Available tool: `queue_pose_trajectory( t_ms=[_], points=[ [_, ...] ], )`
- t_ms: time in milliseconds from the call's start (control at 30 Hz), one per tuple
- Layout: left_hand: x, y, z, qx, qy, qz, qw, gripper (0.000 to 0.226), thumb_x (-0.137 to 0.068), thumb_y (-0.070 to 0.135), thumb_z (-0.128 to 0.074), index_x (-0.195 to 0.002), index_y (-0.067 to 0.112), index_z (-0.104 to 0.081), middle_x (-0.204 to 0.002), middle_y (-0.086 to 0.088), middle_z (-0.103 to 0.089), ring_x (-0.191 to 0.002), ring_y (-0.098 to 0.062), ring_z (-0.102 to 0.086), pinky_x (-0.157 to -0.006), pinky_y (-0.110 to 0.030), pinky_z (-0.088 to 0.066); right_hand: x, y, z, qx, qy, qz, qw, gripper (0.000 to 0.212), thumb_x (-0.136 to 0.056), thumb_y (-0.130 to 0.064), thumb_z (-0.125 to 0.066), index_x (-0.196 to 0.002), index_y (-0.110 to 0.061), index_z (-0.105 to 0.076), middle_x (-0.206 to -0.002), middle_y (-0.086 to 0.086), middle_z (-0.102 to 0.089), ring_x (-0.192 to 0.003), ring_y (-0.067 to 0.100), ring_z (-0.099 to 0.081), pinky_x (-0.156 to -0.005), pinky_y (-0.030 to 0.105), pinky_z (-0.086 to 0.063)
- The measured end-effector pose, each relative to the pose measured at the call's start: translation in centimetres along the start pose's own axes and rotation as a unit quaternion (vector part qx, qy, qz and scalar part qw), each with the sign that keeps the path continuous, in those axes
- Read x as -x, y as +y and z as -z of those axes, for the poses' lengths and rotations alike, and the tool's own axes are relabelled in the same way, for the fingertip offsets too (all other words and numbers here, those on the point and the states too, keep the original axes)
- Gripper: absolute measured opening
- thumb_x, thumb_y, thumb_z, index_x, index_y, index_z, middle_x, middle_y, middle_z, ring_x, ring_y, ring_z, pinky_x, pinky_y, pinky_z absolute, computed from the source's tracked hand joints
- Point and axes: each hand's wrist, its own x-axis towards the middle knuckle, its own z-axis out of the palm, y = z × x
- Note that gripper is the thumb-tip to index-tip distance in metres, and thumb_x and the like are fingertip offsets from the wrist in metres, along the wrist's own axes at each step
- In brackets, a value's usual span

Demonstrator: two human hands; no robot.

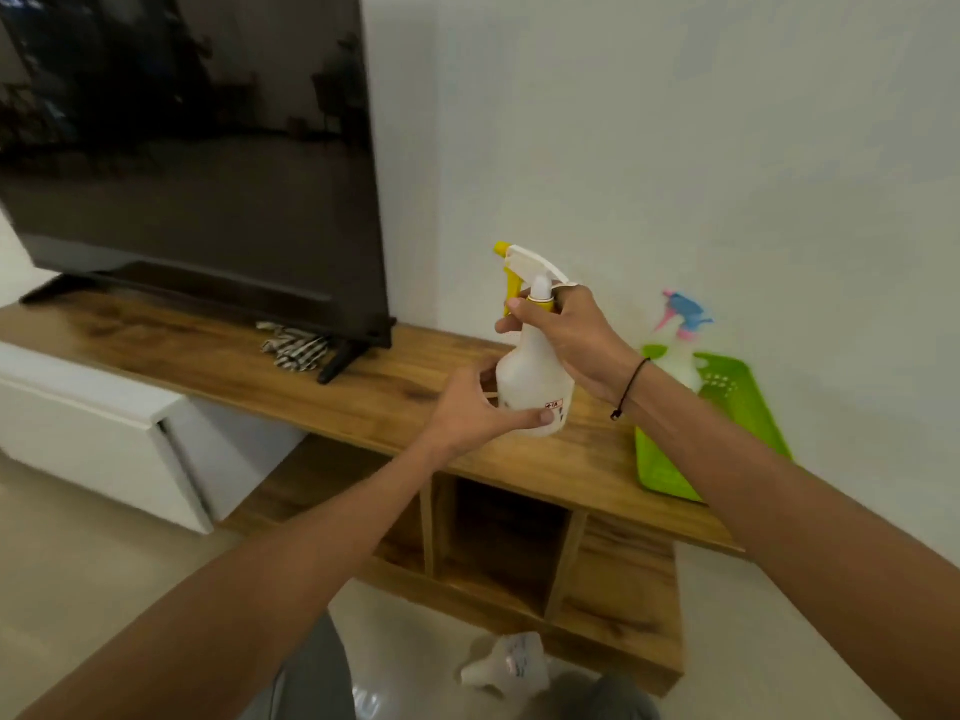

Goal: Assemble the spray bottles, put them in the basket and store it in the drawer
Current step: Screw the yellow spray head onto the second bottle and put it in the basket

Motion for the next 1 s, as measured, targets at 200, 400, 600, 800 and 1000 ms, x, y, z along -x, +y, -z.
queue_pose_trajectory(
  t_ms=[200,400,600,800,1000],
  points=[
    [-4.6,5.2,-8.4,0.016,-0.091,-0.029,0.995,0.09,-0.059,0.048,-0.101,-0.135,0.019,-0.062,-0.125,0.01,-0.068,-0.109,0.001,-0.067,-0.073,-0.009,-0.054,1.3,-0.7,9.7,0.028,0.103,0.002,0.994,0.006,-0.1,-0.017,-0.068,-0.097,-0.011,-0.067,-0.084,0.006,-0.076,-0.09,0.021,-0.076,-0.082,0.04,-0.059],
    [-7.2,7.4,-16.4,-0.06,-0.139,-0.056,0.987,0.084,-0.054,0.06,-0.097,-0.125,0.027,-0.065,-0.114,0.012,-0.073,-0.105,-0.009,-0.07,-0.088,-0.034,-0.06,3.3,1.3,16.8,0.058,0.157,-0.012,0.986,0.009,-0.1,-0.014,-0.067,-0.101,-0.007,-0.071,-0.097,0.02,-0.078,-0.097,0.021,-0.078,-0.083,0.033,-0.061],
    [-8.7,7.1,-21.1,-0.125,-0.143,-0.05,0.981,0.107,-0.05,0.063,-0.097,-0.14,0.022,-0.058,-0.116,0.006,-0.073,-0.105,-0.013,-0.067,-0.079,-0.027,-0.051,3.7,5.3,20.3,0.057,0.217,-0.037,0.974,0.004,-0.097,-0.01,-0.07,-0.093,-0.01,-0.071,-0.089,0.01,-0.077,-0.101,0.037,-0.076,-0.096,0.049,-0.06],
    [-10.5,6.5,-24.6,-0.216,-0.151,-0.023,0.965,0.102,-0.054,0.06,-0.097,-0.138,0.017,-0.057,-0.124,-0.001,-0.071,-0.116,-0.023,-0.067,-0.087,-0.039,-0.057,2.7,9.2,22.3,0.041,0.267,-0.074,0.96,0.012,-0.091,-0.008,-0.076,-0.101,-0.003,-0.071,-0.093,0.017,-0.076,-0.096,0.036,-0.076,-0.102,0.058,-0.055],
    [-11.1,5.8,-26.6,-0.324,-0.151,-0.027,0.934,0.08,-0.061,0.057,-0.094,-0.121,0.015,-0.06,-0.114,-0.009,-0.067,-0.107,-0.03,-0.067,-0.069,-0.034,-0.045,2.6,12.8,23.0,0.063,0.296,-0.109,0.947,0.032,-0.083,-0.01,-0.085,-0.106,0.005,-0.069,-0.104,0.027,-0.074,-0.097,0.034,-0.072,-0.099,0.062,-0.054]
  ],
)
